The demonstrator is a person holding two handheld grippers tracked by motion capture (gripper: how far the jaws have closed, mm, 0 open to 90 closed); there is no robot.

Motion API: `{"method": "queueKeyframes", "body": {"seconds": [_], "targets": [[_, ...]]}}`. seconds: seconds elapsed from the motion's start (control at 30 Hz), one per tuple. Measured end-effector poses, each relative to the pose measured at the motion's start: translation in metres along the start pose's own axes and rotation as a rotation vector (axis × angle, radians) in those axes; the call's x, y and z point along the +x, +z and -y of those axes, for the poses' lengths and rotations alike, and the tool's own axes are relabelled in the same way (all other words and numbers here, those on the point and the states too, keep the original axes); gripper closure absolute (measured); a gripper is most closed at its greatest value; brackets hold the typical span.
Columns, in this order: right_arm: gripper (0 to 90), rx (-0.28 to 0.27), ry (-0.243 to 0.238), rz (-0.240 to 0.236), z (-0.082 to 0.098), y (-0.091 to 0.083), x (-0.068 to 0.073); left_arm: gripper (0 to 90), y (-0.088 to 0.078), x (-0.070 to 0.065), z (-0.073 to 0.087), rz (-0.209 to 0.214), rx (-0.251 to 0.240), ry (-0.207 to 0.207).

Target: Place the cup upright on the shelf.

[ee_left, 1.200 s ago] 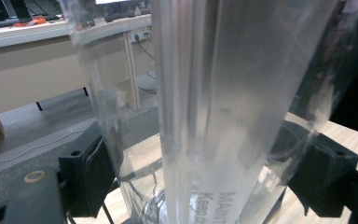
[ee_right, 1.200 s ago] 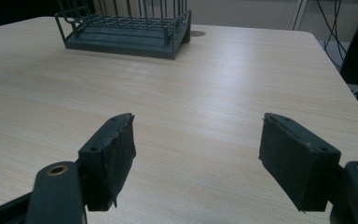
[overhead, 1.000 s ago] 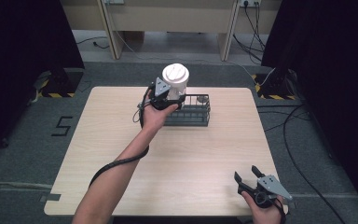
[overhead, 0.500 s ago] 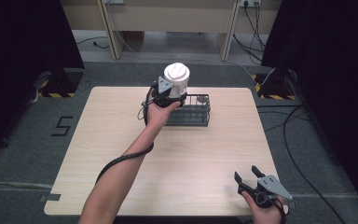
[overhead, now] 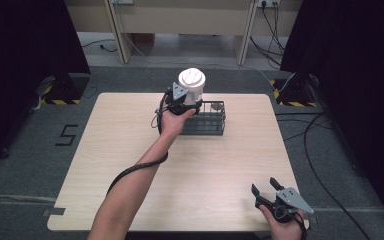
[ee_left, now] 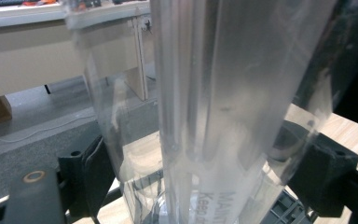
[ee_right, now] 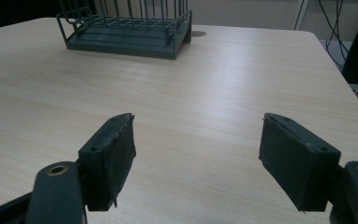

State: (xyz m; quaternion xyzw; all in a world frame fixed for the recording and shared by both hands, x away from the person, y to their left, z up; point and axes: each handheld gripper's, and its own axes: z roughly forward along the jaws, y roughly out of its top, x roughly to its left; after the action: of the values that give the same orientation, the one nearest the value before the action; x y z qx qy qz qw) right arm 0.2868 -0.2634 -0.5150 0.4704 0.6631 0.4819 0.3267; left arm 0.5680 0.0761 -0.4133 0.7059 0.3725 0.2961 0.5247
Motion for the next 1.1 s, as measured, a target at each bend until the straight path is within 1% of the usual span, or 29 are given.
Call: {"method": "queueKeyframes", "body": {"seconds": [0.27,0.47,0.5,0.63,0.9,1.0,1.1], "targets": [[27.3,0.001,0.000,-0.002,0.000,0.000,0.000,17.7,0.005,-0.002,0.006,-0.001,0.018,-0.004],[27.3,0.000,0.000,-0.002,0.000,0.000,0.000,17.6,0.011,-0.003,0.014,-0.004,0.038,-0.013],[27.3,0.000,-0.001,-0.002,0.000,0.000,0.000,17.6,0.013,-0.003,0.018,-0.007,0.048,-0.016],[27.3,0.000,-0.001,-0.003,0.000,0.000,0.000,17.6,0.015,-0.004,0.021,-0.011,0.053,-0.029],[27.3,0.001,-0.001,-0.004,0.000,0.000,0.000,17.5,0.019,-0.006,0.026,-0.009,0.069,-0.031],[27.3,0.000,-0.001,-0.003,0.000,0.000,0.000,17.5,0.021,-0.005,0.031,-0.013,0.079,-0.039],[27.3,0.000,-0.002,-0.003,0.000,0.000,0.000,17.5,0.021,-0.005,0.033,-0.015,0.079,-0.041]]}}
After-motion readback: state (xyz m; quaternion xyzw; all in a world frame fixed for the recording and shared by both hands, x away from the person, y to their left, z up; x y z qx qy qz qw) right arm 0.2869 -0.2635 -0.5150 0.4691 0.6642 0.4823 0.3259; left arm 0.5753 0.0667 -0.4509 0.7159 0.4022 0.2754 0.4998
